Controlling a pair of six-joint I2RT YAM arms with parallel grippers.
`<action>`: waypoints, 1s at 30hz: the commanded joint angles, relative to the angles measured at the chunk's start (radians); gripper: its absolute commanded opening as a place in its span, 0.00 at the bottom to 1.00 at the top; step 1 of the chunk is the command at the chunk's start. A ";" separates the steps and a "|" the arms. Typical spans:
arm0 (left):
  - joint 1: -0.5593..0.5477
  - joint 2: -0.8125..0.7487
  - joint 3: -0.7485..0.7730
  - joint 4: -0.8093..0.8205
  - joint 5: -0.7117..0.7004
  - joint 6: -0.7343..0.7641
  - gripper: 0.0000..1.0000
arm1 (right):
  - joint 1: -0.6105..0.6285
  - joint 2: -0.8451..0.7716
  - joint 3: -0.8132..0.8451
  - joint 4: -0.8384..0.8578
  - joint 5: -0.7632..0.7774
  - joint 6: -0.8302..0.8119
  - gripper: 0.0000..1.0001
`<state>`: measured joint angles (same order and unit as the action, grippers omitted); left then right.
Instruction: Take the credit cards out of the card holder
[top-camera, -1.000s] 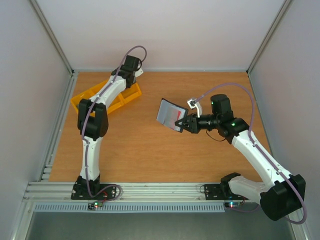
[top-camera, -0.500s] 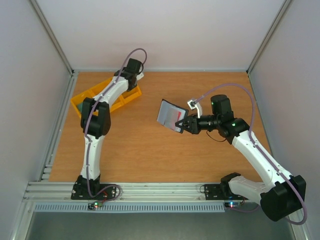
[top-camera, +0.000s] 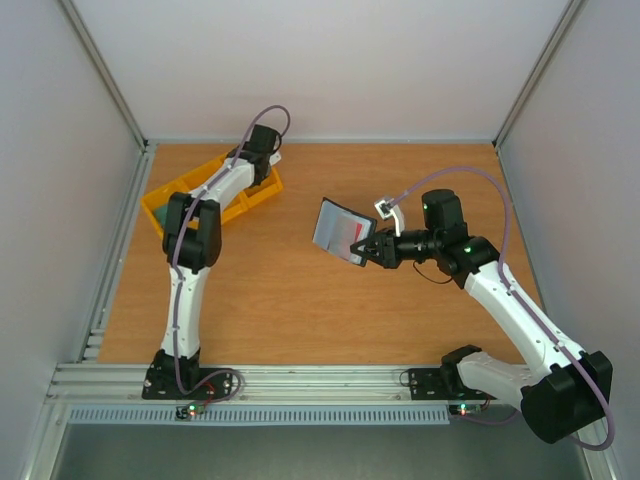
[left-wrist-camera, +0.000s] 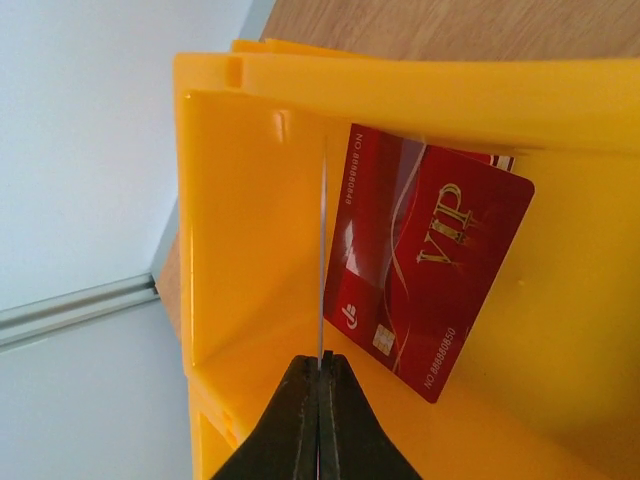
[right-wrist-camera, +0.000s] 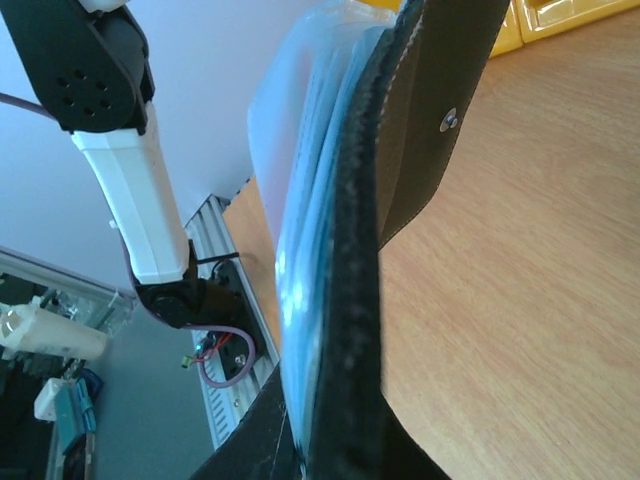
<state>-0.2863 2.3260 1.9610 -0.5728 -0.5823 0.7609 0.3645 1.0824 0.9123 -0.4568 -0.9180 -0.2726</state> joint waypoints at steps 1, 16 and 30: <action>0.003 0.062 0.018 0.059 -0.042 0.059 0.04 | -0.006 -0.004 0.029 0.030 -0.040 -0.007 0.01; 0.005 -0.046 0.039 -0.090 0.103 0.007 0.97 | -0.006 -0.014 0.036 0.023 -0.061 -0.013 0.01; 0.004 -0.231 0.070 -0.308 0.374 -0.029 1.00 | -0.006 -0.050 0.053 -0.006 -0.068 -0.017 0.02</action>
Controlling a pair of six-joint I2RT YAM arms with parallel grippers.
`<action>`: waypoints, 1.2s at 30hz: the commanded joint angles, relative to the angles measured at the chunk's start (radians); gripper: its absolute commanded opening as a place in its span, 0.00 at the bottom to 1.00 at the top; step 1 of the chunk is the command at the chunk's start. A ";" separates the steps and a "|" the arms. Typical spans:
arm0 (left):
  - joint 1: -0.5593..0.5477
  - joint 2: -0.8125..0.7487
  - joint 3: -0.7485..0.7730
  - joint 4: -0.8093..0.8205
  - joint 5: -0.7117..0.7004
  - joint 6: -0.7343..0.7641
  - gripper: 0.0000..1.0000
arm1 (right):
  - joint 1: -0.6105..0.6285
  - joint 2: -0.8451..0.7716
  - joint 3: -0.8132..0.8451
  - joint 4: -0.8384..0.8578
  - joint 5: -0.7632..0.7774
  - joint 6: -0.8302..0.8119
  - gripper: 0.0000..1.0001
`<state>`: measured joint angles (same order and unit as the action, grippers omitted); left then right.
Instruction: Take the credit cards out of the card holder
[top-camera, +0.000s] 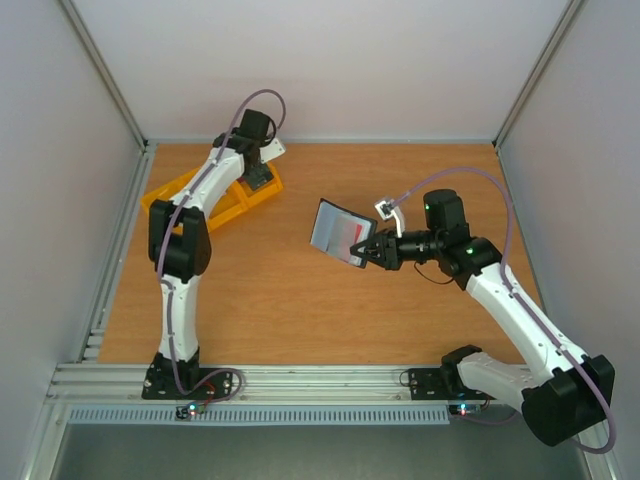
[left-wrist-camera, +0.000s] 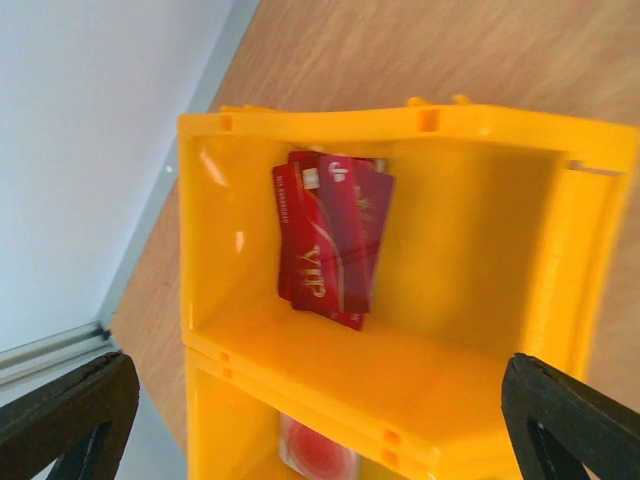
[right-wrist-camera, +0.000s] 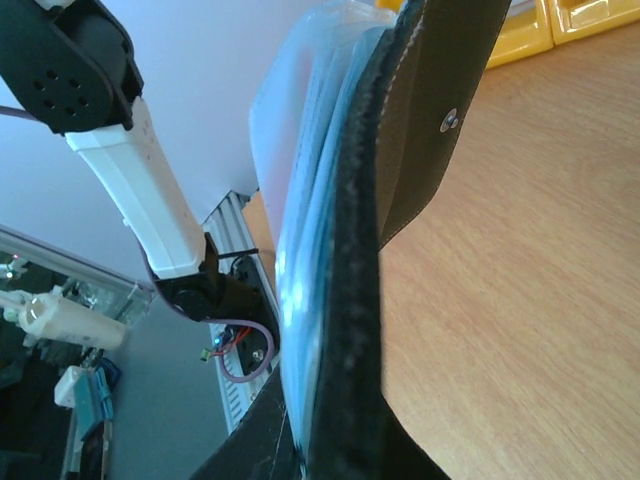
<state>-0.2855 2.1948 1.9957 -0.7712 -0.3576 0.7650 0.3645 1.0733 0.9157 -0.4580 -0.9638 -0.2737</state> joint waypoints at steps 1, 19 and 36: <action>0.004 -0.134 0.039 -0.142 0.206 -0.043 0.99 | -0.006 -0.043 0.054 -0.010 -0.023 -0.018 0.02; -0.072 -0.833 -0.301 -0.700 1.328 -0.009 0.95 | 0.014 -0.100 0.119 -0.034 -0.255 -0.077 0.02; -0.253 -1.140 -0.994 0.570 1.588 -0.922 0.90 | 0.131 -0.082 0.151 -0.143 -0.287 -0.187 0.02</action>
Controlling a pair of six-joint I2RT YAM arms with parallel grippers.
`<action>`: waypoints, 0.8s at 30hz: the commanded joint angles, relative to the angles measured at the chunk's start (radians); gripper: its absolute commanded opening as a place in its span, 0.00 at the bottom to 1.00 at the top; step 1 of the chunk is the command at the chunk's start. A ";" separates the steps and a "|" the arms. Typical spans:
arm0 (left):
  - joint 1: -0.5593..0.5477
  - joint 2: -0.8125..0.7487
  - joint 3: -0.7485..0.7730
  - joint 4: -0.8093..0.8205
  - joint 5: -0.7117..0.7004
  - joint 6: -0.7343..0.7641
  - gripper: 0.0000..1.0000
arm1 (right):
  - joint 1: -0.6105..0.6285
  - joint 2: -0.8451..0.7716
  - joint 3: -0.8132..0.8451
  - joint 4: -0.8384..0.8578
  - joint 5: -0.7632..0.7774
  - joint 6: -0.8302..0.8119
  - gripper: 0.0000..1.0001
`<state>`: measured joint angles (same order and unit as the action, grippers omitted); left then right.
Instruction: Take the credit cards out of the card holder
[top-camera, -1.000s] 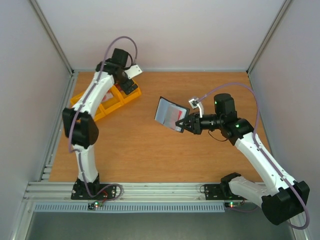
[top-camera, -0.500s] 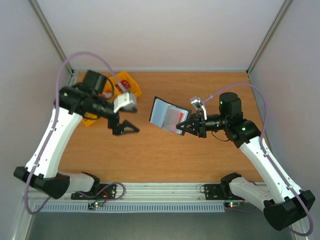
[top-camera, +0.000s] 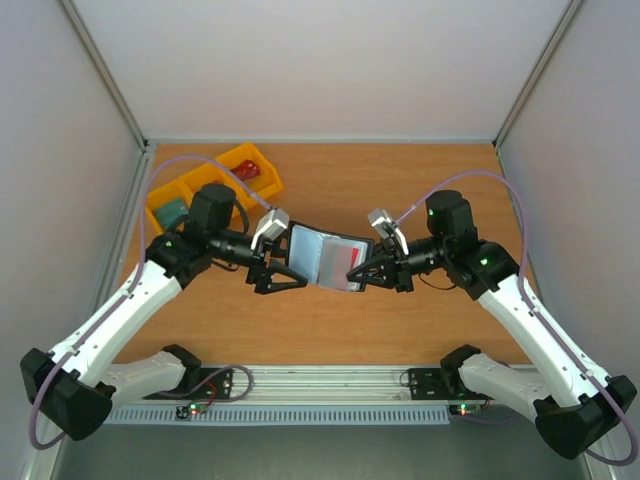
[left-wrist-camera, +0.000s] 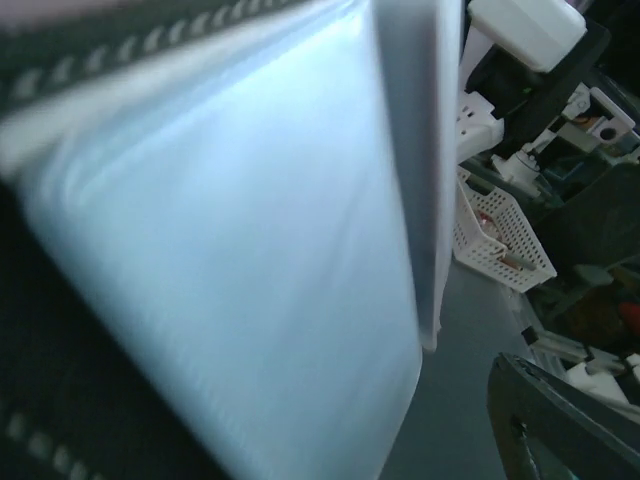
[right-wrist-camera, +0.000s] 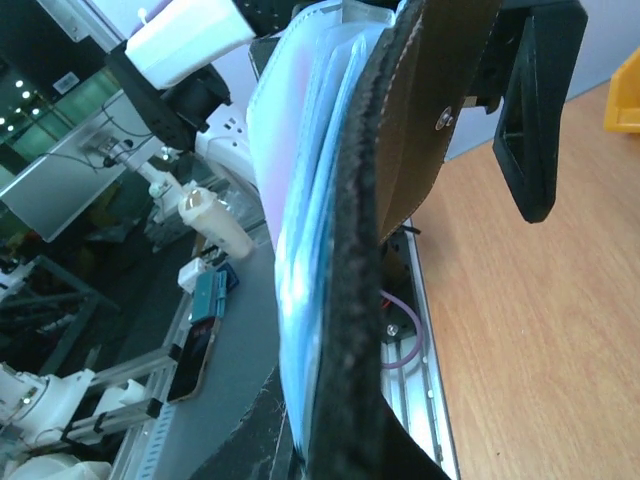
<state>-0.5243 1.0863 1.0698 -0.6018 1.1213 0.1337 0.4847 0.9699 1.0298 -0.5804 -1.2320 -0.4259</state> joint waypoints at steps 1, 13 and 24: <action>-0.019 -0.039 -0.096 0.442 0.102 -0.340 0.81 | 0.010 0.026 0.038 -0.019 -0.014 -0.038 0.02; -0.020 -0.126 -0.192 0.514 -0.179 -0.403 0.00 | 0.008 -0.014 -0.015 0.119 0.063 0.051 0.31; -0.020 -0.162 -0.228 0.565 -0.132 -0.354 0.00 | -0.004 -0.021 -0.039 0.248 0.236 0.211 0.20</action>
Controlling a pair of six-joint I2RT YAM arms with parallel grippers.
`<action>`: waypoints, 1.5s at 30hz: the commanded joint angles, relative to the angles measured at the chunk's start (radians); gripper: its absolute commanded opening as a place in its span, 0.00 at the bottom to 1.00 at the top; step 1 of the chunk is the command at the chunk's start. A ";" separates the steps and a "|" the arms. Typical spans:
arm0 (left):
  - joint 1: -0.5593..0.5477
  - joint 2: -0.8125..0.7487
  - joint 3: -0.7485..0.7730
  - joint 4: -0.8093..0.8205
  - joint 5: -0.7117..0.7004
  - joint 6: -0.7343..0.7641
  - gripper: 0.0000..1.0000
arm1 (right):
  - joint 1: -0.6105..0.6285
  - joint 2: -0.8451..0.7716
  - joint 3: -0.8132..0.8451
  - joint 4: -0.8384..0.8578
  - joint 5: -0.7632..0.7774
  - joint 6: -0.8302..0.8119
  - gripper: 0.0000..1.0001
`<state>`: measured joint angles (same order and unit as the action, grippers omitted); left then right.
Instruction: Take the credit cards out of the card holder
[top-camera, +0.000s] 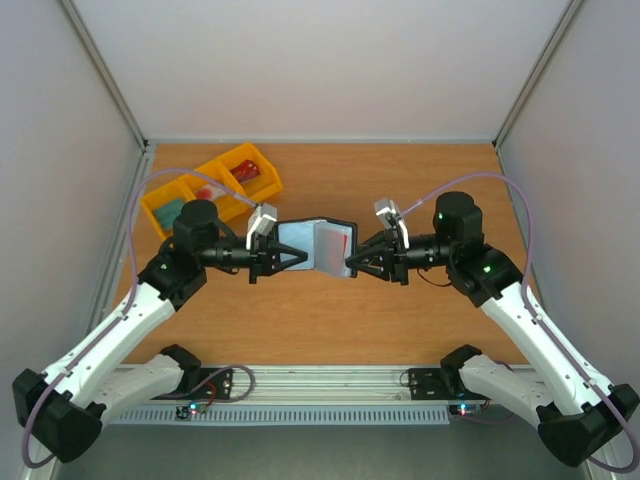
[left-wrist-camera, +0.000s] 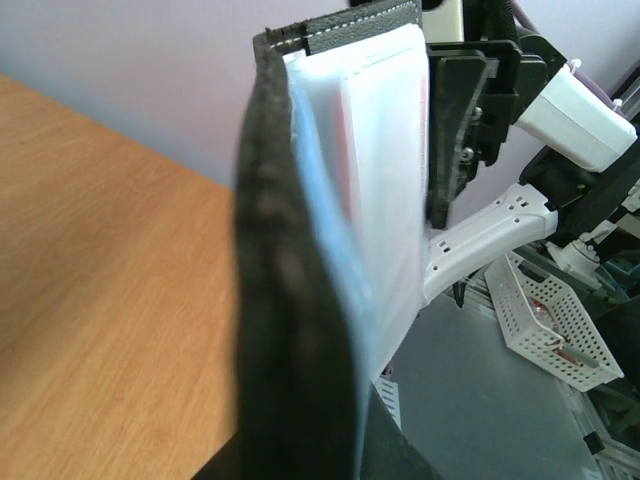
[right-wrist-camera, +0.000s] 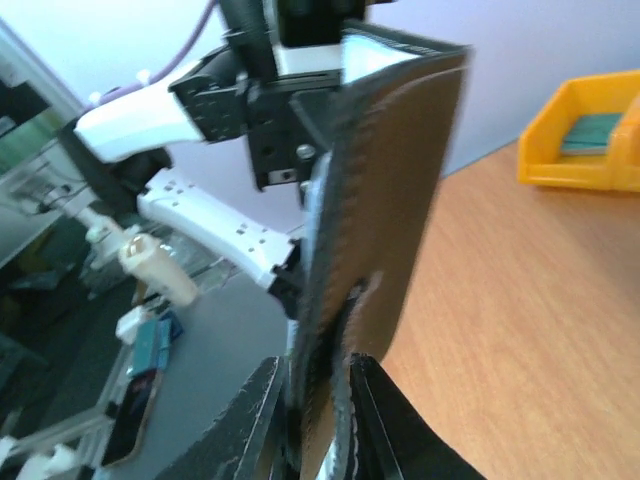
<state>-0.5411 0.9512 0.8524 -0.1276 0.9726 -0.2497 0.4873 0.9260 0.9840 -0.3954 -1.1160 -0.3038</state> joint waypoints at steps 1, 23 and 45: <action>-0.003 -0.028 -0.010 0.090 0.004 0.029 0.00 | -0.006 0.034 0.009 0.064 0.126 0.099 0.22; -0.003 -0.047 -0.016 0.032 0.004 0.136 0.00 | -0.018 -0.010 0.021 0.073 0.112 0.107 0.24; -0.055 -0.038 -0.025 0.074 -0.014 0.204 0.00 | 0.055 0.083 0.028 0.188 0.207 0.163 0.11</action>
<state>-0.5648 0.9215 0.8364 -0.1307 0.9295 -0.0711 0.5068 0.9806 0.9844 -0.2691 -0.9493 -0.1425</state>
